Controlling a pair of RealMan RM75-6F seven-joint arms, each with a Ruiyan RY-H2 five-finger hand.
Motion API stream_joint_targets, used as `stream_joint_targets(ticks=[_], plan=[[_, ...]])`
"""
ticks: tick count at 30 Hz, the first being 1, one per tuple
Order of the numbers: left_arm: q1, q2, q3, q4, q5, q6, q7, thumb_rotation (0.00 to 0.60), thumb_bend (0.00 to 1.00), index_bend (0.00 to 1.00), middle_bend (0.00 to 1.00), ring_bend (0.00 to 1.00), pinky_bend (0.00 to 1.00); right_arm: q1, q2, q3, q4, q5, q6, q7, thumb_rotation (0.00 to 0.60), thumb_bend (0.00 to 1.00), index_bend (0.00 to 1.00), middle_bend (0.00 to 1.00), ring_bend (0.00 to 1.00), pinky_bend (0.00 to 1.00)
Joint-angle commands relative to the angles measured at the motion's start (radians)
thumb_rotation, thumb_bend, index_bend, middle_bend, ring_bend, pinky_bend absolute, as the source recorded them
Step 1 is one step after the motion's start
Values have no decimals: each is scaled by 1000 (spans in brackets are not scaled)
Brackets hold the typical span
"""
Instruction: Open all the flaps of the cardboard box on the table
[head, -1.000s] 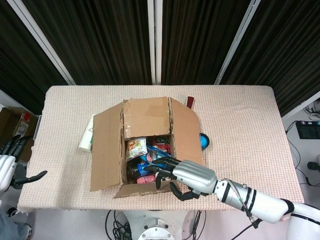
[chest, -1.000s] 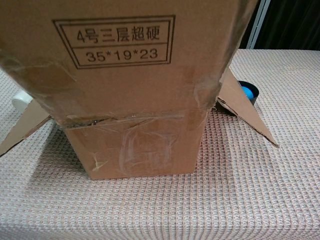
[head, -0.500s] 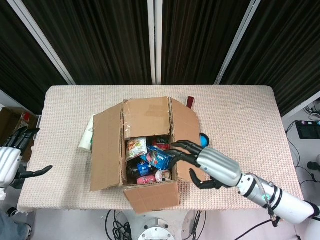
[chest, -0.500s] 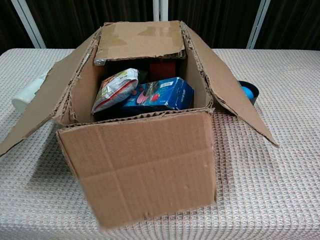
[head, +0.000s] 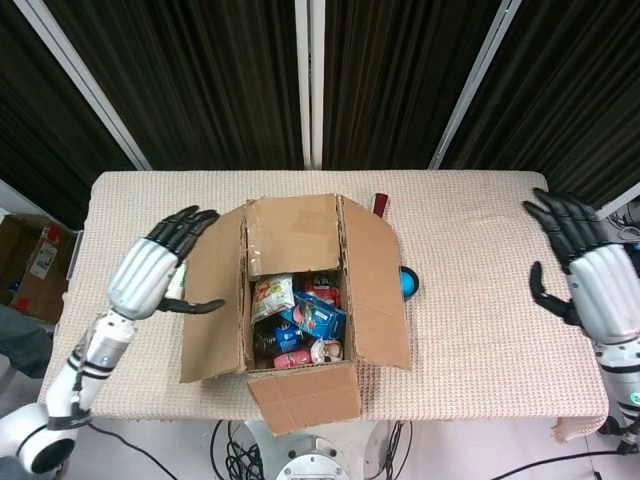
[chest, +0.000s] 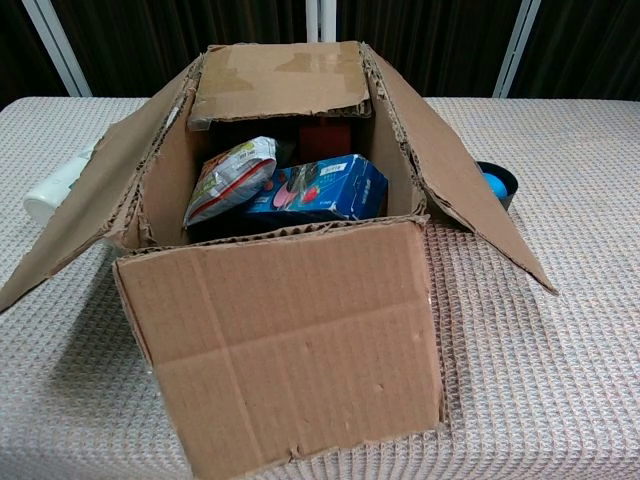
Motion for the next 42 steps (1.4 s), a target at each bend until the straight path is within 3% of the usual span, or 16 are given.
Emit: stream_joint_targets(ticks=[1,8,20,32,42], plan=[[-117,-142,-57,48,-98,-89,41,398,0,1,0,60,172,-86,-51,-4,40,113,85,-135,600,543,0,0,0,0],[-253,-304,-72,209,-183,-179,148,442,0,0,0,53,171,-136,-39,-18,72,164,75,-55,600,436,0,0,0,0],[-308,-436,13,437,-215,-226,237,566,0,0,0,52,167,-174,-58,-18,130,112,112,34,600,348,0,0,0,0],[-342,-550,26,650,-120,-119,273,600,0,0,0,52,165,-146,-99,7,173,117,72,60,600,334,0,0,0,0],[-366,-549,-15,702,-84,-45,231,600,0,0,0,53,165,-128,-105,22,185,152,20,72,600,334,0,0,0,0]])
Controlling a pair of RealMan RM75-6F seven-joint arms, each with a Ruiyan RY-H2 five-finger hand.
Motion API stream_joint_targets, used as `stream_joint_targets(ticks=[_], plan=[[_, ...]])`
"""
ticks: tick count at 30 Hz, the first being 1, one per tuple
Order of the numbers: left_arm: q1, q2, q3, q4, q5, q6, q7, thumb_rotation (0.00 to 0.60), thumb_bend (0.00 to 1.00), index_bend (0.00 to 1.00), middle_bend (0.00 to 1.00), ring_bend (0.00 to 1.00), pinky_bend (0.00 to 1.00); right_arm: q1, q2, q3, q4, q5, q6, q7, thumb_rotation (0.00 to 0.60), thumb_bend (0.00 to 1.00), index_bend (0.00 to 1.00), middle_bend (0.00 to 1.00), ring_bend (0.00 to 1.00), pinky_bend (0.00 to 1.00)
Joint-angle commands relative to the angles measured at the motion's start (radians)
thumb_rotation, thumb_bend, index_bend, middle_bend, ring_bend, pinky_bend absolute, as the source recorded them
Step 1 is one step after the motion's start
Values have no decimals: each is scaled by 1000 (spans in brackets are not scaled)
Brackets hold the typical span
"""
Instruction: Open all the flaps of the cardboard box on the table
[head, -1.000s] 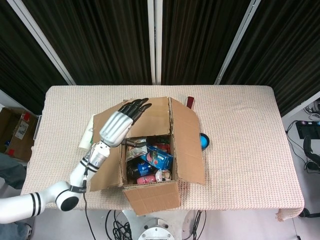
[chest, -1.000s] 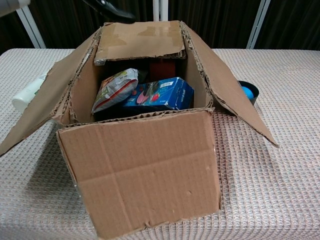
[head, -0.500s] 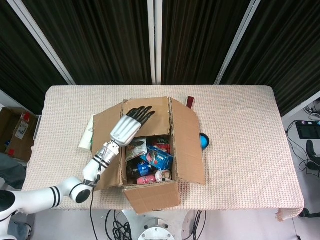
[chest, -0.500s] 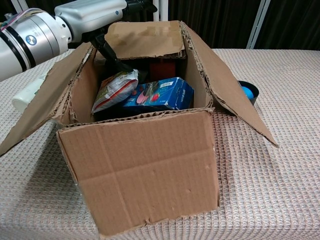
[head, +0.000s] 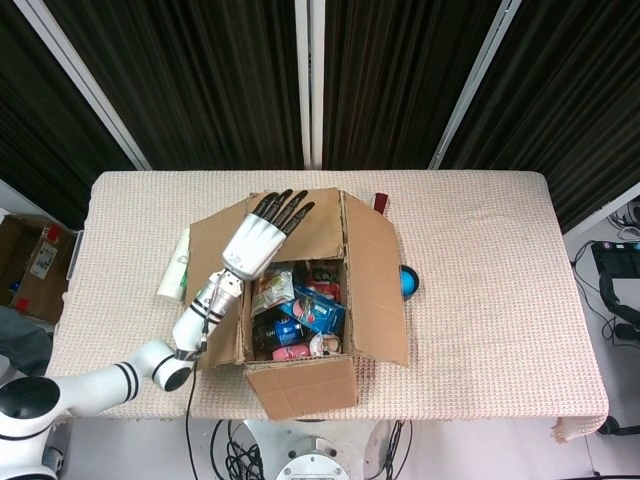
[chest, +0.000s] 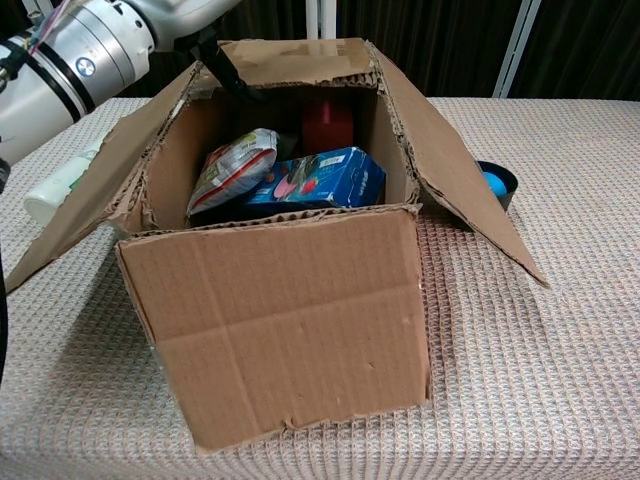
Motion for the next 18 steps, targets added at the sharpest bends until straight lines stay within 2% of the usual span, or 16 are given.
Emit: stream_joint_targets(ticks=[1,10,15,18], plan=[[-7,15,-27,-5,2,30,-16,600,0,0,0,53,165,3,0,4,2,6,-8,7,600,334,0,0,0,0],[-51,52,-134,15,-21,99,23,600,0,0,0,52,165,14,-1,14,16,20,-40,28,600,336,0,0,0,0],[-117,41,-190,124,-79,43,29,600,0,0,0,53,165,16,4,12,14,2,-48,53,600,336,0,0,0,0],[-163,17,-206,228,-105,7,23,600,0,0,0,53,165,13,8,14,13,-2,-43,61,600,336,0,0,0,0]])
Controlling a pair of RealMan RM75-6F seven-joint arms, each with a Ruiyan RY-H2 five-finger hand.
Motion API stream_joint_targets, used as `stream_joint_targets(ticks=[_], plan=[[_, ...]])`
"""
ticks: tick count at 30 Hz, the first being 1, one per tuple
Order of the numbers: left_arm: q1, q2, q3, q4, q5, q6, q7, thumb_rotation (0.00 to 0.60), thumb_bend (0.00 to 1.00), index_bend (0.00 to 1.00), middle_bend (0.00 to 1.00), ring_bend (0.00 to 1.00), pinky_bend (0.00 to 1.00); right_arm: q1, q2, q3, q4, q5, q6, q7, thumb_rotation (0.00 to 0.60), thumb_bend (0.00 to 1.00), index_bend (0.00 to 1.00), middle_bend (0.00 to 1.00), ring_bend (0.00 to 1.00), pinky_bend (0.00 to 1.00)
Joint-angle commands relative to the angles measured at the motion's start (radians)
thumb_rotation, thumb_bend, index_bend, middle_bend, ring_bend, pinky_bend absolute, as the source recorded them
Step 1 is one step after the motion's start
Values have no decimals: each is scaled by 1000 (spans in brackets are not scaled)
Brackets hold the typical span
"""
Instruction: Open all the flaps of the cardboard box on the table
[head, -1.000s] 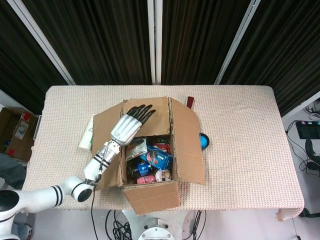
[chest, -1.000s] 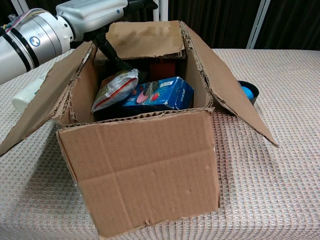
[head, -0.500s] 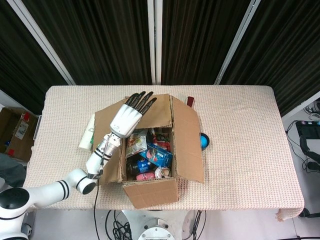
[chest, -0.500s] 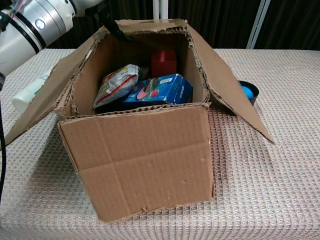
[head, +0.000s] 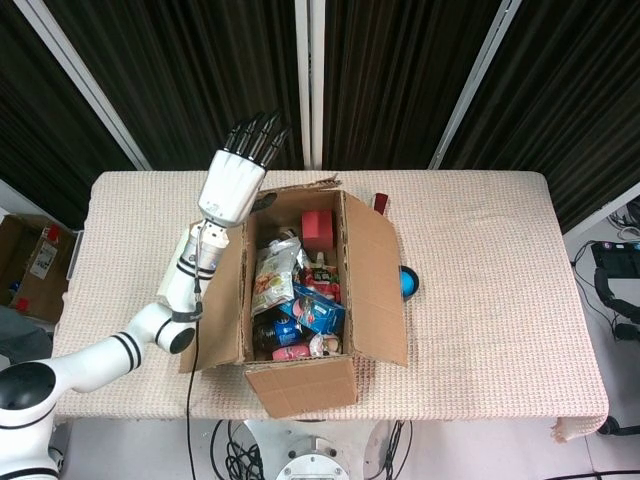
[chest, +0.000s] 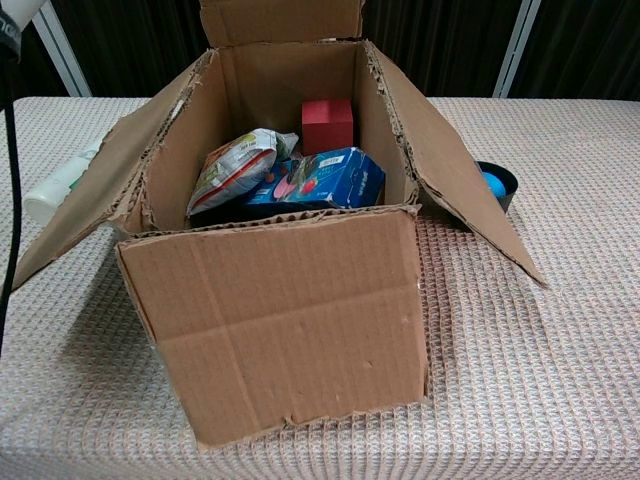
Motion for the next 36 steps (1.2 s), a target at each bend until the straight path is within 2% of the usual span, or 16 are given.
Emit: stream_joint_targets(ticks=[1,6,10,13,16,19,22,23,26,28,29,33,36], plan=[[-71,-36,-32,142,-48,-62,-5,600,0,0,0,52,165,-2,4,1,-3,-2,1,6,600,335,0,0,0,0],[-143,-114,-34,354,-111,-168,-11,600,0,0,0,53,165,-9,12,2,-14,-4,7,12,600,336,0,0,0,0],[-181,-166,-38,477,-151,-225,-25,600,0,0,0,53,165,-17,15,1,-20,-7,18,12,600,337,0,0,0,0],[-185,-177,-24,506,-145,-207,-52,600,0,0,0,53,165,-24,16,1,-19,-7,26,20,600,336,0,0,0,0],[-159,-155,-11,459,-129,-146,-94,600,0,0,0,53,165,-28,17,1,-11,-5,27,30,600,336,0,0,0,0],[-93,-82,0,290,-125,-99,-140,600,0,0,0,52,165,-30,15,-2,-1,-7,23,41,600,336,0,0,0,0],[32,69,34,-24,-124,-58,-147,600,0,0,0,52,167,-36,8,-11,13,-15,26,46,600,337,0,0,0,0],[88,147,59,-158,-118,-42,-130,600,0,0,2,52,167,-41,5,-16,20,-19,29,42,600,337,0,0,0,0],[227,326,124,-440,-108,18,-81,599,0,2,17,53,167,-59,-17,-35,45,-32,49,13,600,338,0,0,0,0],[309,421,172,-569,-111,50,-55,580,0,19,20,52,168,-71,-42,-53,72,-43,61,-17,600,338,0,0,0,0],[364,482,208,-645,-125,66,-28,550,0,31,22,52,168,-80,-63,-67,97,-53,68,-39,600,338,0,0,0,0],[524,621,332,-809,-133,135,18,475,0,42,22,53,168,-109,-145,-112,191,-63,82,-124,600,339,0,0,0,0],[640,646,421,-800,-34,238,-23,468,0,41,26,52,169,-142,-202,-153,248,-69,88,-160,600,339,0,0,0,0]])
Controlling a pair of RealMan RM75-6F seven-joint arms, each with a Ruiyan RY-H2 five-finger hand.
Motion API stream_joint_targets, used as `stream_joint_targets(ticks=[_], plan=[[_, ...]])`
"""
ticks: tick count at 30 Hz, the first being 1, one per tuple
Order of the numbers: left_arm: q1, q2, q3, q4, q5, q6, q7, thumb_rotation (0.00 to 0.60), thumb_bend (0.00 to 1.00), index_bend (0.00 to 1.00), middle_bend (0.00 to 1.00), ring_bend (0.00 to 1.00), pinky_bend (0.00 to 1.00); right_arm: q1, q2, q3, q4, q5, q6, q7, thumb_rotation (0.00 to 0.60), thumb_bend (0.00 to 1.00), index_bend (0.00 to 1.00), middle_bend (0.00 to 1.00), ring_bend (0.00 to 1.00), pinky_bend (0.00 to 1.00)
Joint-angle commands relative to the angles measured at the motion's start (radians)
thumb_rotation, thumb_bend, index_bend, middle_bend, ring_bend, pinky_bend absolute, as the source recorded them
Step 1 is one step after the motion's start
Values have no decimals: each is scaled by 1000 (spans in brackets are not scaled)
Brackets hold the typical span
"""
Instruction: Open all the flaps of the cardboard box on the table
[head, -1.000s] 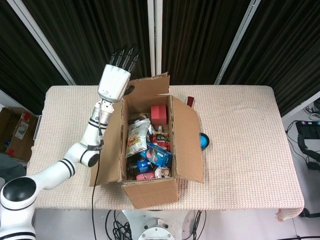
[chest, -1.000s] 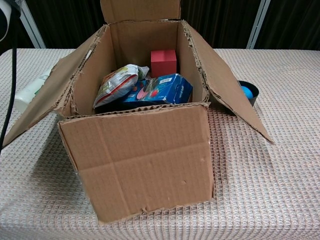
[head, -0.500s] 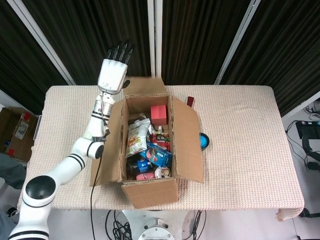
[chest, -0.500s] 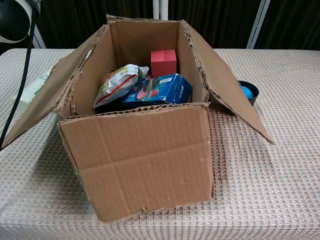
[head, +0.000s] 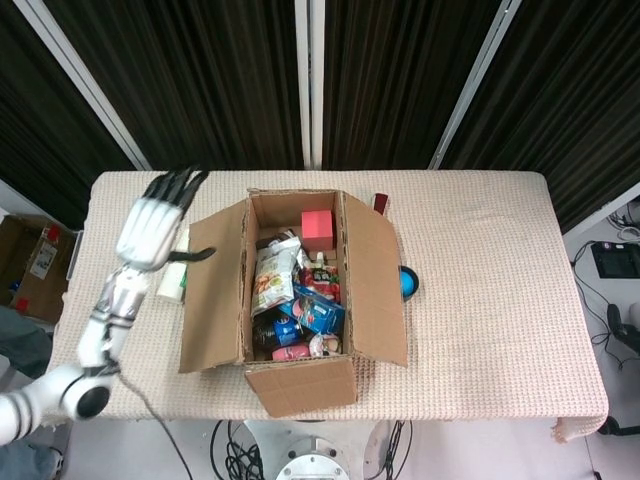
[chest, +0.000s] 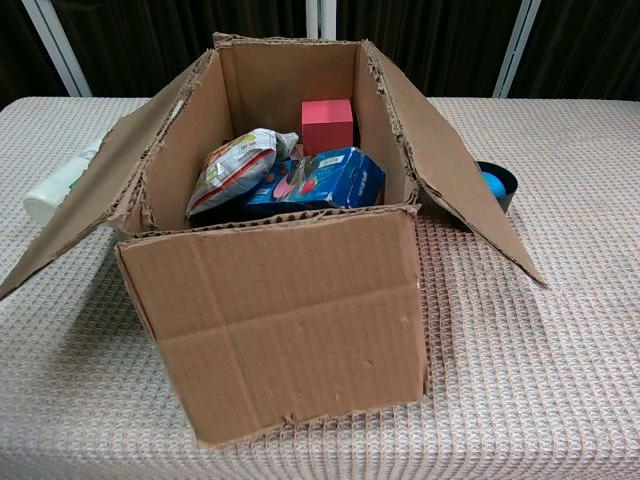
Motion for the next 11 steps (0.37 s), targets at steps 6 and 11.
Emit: stream_joint_targets(ticks=[6,11], plan=[[426,117,305,28,245,344,-107,468,0,41,40,52,169,-76,-114,-76,125,-14,25,-38,600,342,0,0,0,0],[479,92,312,99,238,357,-162,467,0,41,41,52,169,-80,-129,-76,142,-21,24,-39,600,352,0,0,0,0]])
